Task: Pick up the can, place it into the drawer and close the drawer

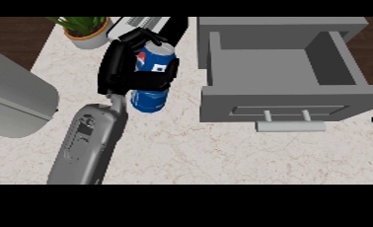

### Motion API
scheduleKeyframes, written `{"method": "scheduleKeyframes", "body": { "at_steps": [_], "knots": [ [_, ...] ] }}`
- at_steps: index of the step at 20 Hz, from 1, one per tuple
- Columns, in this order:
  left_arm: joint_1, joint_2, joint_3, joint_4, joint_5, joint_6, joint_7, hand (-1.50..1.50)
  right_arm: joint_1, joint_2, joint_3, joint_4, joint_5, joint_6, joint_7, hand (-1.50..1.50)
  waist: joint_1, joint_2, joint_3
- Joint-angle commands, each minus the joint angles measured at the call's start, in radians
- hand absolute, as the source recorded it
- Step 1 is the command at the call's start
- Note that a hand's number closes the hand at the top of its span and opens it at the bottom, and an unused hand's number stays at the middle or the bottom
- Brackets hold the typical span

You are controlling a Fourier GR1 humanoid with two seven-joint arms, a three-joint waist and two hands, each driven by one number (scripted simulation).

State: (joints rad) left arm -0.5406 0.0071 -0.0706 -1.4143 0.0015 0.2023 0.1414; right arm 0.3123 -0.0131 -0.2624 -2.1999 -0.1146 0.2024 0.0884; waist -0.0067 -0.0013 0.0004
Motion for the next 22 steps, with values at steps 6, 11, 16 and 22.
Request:
{"method": "scheduleKeyframes", "body": {
  "at_steps": [6,11,16,22],
  "knots": [
    [-0.303,-0.007,-0.149,0.099,-0.031,0.215,0.153,1.5,-0.045,-0.033,-0.054,0.038,-0.029,0.009,0.014,-1.5,-0.01,0.002,0.0],
    [-0.491,-0.007,-0.129,0.222,0.029,0.261,0.189,1.5,-0.023,-0.011,-0.013,-0.105,-0.035,-0.017,0.125,-1.5,-0.016,0.002,0.0],
    [-0.599,-0.007,-0.13,0.392,0.069,0.279,0.134,1.5,0.052,0.012,-0.019,-0.002,-0.014,0.031,-0.053,-1.5,-0.02,0.003,0.0],
    [-0.786,-0.007,-0.1,0.58,0.136,0.268,0.118,1.5,-0.04,0.006,-0.001,0.029,0.033,-0.007,-0.003,-1.5,-0.021,0.006,0.0]
  ]
}}
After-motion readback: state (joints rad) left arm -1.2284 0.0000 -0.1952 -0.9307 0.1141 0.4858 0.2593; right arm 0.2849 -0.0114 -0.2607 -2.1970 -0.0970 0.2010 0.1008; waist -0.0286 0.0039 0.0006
